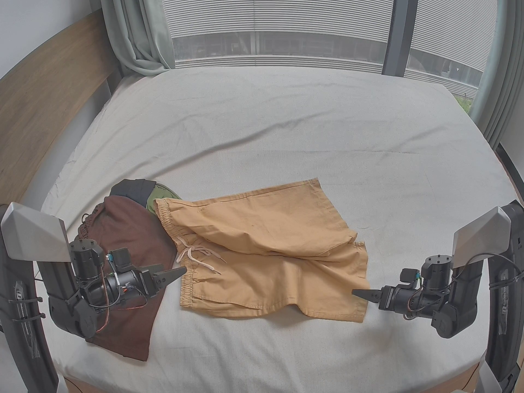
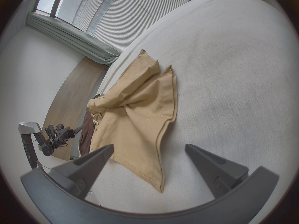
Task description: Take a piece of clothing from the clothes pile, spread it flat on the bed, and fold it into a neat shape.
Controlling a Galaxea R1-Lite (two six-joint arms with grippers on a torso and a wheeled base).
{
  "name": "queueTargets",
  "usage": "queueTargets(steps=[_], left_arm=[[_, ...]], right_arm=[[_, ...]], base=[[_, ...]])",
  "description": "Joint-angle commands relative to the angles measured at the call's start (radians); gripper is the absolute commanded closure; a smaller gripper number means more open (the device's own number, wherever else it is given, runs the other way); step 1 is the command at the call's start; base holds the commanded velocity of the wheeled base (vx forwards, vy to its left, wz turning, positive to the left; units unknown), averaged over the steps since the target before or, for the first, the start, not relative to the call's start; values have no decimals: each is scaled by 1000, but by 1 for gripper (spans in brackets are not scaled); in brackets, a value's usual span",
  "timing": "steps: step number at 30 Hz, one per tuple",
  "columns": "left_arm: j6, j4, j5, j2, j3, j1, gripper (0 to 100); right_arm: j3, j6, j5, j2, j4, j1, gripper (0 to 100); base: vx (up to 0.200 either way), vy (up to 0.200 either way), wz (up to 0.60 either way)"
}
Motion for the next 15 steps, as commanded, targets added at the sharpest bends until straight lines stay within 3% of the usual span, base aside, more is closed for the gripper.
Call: queueTargets(steps=[1, 15], left_arm=[[-1, 1, -8, 34, 22, 2, 0], [-1, -1, -3, 175, -1, -23, 0]], right_arm=[[-3, 0, 1, -24, -1, 0, 0], [-39, -12, -13, -2, -3, -4, 0]], base=[[0, 0, 0], [0, 0, 0]])
